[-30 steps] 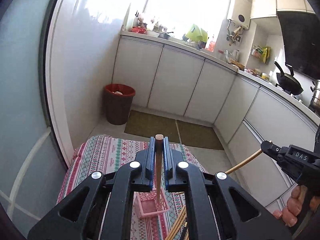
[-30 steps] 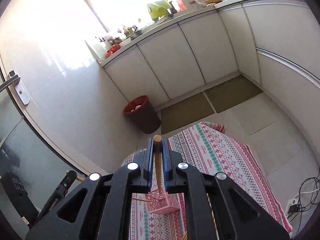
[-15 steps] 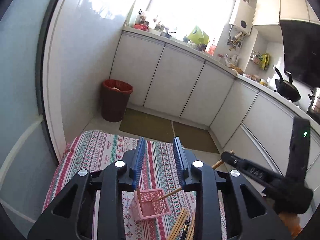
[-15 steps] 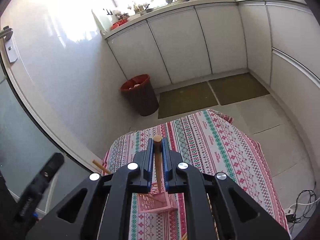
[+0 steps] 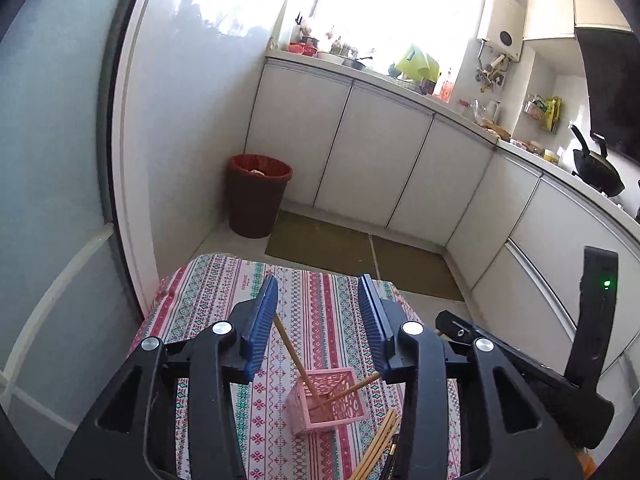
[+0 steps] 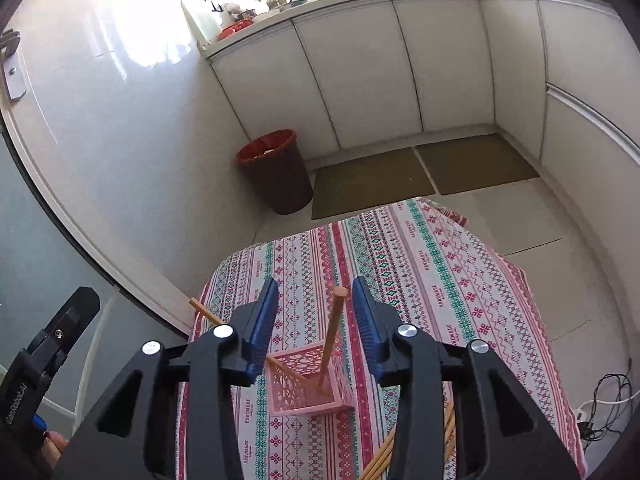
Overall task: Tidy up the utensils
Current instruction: 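Open the left and right grippers to drop the chopsticks into the basket, then move both open grippers back over the chopstick pile, then close the left gripper on a chopstick while the right gripper grasps another, then lift both chopsticks upright and carry them over the pink basket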
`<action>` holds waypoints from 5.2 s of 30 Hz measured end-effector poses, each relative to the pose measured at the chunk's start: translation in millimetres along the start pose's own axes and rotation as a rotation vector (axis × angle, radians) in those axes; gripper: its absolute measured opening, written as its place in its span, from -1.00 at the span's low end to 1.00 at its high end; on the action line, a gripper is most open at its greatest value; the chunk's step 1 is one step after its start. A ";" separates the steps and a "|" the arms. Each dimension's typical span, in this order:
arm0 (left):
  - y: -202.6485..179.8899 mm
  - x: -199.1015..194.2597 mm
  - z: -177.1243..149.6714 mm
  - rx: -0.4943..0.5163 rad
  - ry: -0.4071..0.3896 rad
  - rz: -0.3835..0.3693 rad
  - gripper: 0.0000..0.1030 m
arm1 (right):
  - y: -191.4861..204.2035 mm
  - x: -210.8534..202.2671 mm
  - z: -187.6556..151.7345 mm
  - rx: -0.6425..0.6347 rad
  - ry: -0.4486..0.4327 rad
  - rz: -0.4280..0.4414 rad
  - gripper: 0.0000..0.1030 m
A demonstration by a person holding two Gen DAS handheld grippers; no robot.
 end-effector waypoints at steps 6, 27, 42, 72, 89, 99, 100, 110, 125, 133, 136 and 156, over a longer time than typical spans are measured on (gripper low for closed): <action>-15.0 -6.7 -16.6 0.073 0.020 0.033 0.01 | -8.4 -37.1 -7.4 -0.074 -0.067 -0.135 0.07; -19.0 -43.3 -70.9 0.109 0.026 0.084 0.83 | -48.6 -127.8 -49.7 -0.109 -0.210 -0.406 0.87; -43.4 -22.9 -136.7 0.229 0.157 0.094 0.86 | -128.1 -126.3 -119.6 0.041 -0.052 -0.433 0.87; -134.5 200.3 -294.5 0.438 0.897 -0.025 -0.58 | -260.8 -60.9 -204.7 0.415 0.150 -0.313 0.87; -130.4 220.4 -304.6 0.464 0.885 -0.013 -0.81 | -270.0 -47.9 -216.2 0.485 0.197 -0.278 0.87; -115.6 222.9 -293.3 0.471 0.877 0.025 -0.77 | -259.7 -47.6 -212.4 0.423 0.194 -0.296 0.87; -115.4 224.3 -295.6 0.480 0.877 0.033 -0.77 | -260.5 -47.3 -213.0 0.429 0.197 -0.294 0.86; -117.1 207.5 -285.1 0.494 0.798 0.007 -0.87 | -263.2 -27.8 -222.4 0.486 0.271 -0.287 0.87; -103.4 16.3 -180.0 0.433 0.473 -0.195 -0.87 | -202.2 93.3 -200.0 0.472 0.613 -0.196 -0.34; -80.2 -20.3 -159.1 0.377 0.431 -0.233 -0.87 | -184.7 116.9 -199.0 0.423 0.640 -0.290 -0.35; -75.9 -27.2 -150.2 0.353 0.416 -0.231 -0.87 | -176.4 120.0 -198.7 0.390 0.638 -0.335 -0.37; -58.5 -62.6 -139.4 0.302 0.349 -0.209 -0.87 | -109.5 -59.7 -152.9 0.289 0.144 0.003 -0.89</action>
Point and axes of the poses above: each gripper's, at about its wrist camera, not at the fingertips, and x roughly the way its jaws point, y to its left, z to its top, the point moved 9 cm from there along x, roughly the way its jaws point, and after that the axes turned 8 degrees about -x, right-handed, at the moved point
